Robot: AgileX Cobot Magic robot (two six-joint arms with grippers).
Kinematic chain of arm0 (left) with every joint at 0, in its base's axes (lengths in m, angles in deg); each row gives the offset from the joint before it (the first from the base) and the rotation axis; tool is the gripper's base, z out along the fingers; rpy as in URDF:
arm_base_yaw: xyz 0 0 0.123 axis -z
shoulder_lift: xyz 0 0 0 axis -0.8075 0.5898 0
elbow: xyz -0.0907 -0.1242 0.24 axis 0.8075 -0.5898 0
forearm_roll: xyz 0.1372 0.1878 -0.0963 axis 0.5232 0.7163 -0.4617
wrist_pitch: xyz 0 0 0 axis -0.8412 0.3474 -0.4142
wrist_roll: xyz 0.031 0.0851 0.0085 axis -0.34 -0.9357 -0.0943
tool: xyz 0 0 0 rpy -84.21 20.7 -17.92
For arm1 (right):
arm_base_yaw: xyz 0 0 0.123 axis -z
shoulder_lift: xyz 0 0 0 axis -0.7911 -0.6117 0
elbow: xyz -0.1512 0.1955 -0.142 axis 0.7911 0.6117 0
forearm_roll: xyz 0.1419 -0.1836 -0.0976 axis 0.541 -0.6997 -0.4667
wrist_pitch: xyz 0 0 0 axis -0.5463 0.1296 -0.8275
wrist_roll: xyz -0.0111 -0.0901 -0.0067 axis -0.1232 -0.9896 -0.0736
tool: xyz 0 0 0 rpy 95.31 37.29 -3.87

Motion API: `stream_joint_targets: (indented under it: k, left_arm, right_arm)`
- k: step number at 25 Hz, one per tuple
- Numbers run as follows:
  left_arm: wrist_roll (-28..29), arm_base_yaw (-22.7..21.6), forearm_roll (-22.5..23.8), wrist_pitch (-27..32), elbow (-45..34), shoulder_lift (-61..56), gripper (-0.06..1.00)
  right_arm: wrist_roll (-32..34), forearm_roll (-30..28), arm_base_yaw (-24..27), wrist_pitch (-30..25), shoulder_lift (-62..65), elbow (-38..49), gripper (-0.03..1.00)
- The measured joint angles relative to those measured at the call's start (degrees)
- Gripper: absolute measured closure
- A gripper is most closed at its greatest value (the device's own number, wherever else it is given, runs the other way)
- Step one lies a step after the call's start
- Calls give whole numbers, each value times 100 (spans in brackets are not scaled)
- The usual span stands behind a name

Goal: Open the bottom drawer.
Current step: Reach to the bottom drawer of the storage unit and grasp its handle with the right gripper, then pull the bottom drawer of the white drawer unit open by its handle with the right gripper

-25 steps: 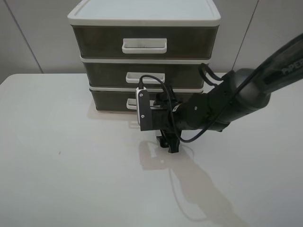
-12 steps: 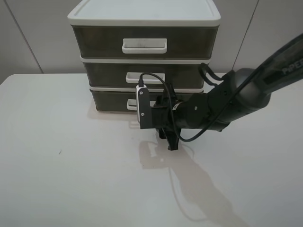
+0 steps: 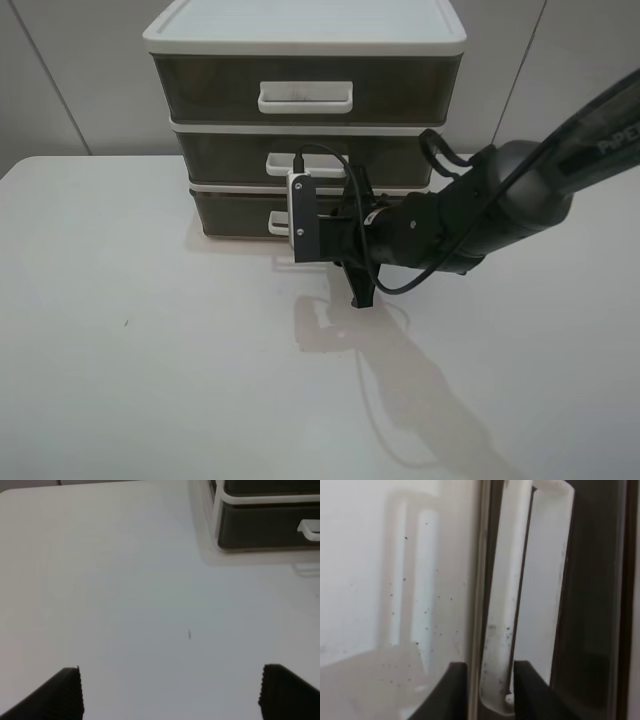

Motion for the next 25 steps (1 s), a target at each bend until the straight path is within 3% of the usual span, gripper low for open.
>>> stream_joint_targets:
  k: [17,25]
  left_arm:
    - [0,0,0,0,0,0,23]
    - [0,0,0,0,0,0,23]
  right_arm:
    - [-23,84,0,98,0,0,92]
    - [-23,125,0,-211,157,18,92]
